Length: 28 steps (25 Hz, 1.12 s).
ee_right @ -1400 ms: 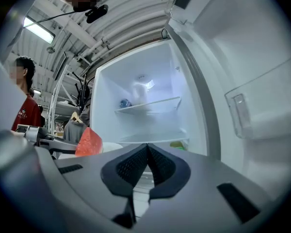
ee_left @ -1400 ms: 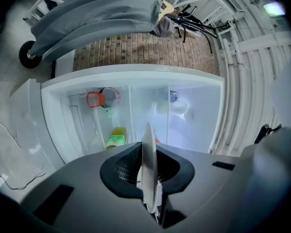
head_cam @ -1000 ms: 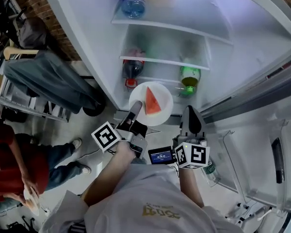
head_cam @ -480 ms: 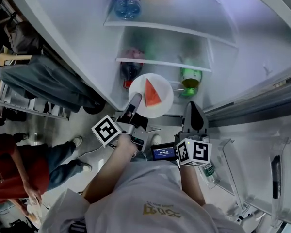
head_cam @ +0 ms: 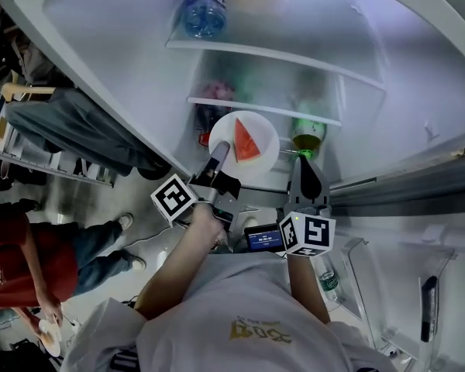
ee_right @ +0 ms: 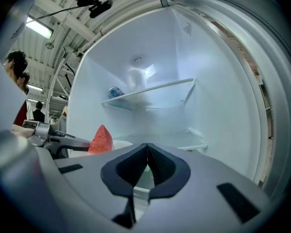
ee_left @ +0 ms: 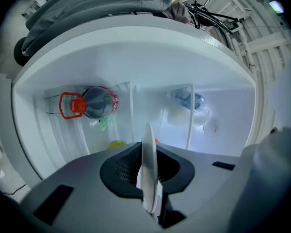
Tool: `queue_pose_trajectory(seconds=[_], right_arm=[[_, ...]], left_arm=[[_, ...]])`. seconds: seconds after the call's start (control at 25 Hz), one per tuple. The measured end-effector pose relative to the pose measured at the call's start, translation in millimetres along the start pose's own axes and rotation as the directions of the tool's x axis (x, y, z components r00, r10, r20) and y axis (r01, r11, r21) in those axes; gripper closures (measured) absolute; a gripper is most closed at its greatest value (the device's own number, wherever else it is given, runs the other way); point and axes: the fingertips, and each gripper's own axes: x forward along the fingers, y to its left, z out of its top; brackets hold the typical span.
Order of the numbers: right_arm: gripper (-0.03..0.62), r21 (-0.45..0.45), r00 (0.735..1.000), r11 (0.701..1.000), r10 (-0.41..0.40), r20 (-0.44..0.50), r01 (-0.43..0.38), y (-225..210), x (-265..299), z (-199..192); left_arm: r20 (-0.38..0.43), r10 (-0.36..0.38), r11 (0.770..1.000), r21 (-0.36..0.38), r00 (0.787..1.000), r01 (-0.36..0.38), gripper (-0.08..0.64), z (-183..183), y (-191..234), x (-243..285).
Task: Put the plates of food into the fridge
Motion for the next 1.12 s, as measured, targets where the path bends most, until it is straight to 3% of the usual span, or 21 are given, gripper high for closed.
queue_pose_trajectory(seconds=[1.12], right_arm=[[0.584, -0.013, 1.000, 1.000, -0.011, 0.003, 0.011, -15.9, 42.1, 2.1]], left_arm=[[0.005, -0.005, 0.999, -0.031, 1.000, 0.005, 0.525, 11.2, 8.1, 49.2]])
